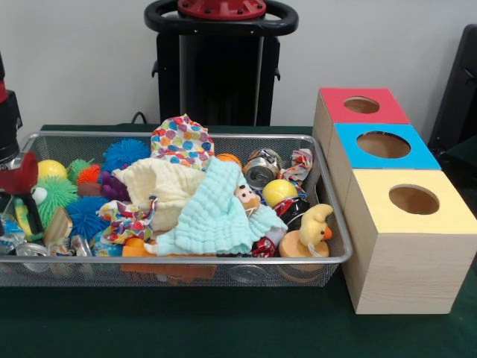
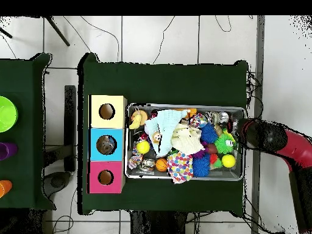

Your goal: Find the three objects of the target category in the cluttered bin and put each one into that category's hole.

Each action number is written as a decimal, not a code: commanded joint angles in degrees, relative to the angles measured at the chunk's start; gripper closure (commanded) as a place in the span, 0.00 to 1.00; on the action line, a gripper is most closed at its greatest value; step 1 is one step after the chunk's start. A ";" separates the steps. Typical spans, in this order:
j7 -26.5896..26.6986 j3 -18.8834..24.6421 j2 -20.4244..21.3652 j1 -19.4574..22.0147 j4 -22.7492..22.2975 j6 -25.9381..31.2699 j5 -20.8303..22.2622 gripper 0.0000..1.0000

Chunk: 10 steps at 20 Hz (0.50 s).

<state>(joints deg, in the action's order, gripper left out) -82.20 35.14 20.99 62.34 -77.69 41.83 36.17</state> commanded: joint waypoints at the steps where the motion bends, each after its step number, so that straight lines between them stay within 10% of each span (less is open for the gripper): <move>1: 22.88 1.73 -4.83 2.66 2.06 2.01 6.11 0.00; 10: 23.19 2.01 -5.18 2.26 3.18 0.63 7.69 0.00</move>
<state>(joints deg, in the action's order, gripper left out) -81.57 36.31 20.47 63.21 -77.62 41.86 36.25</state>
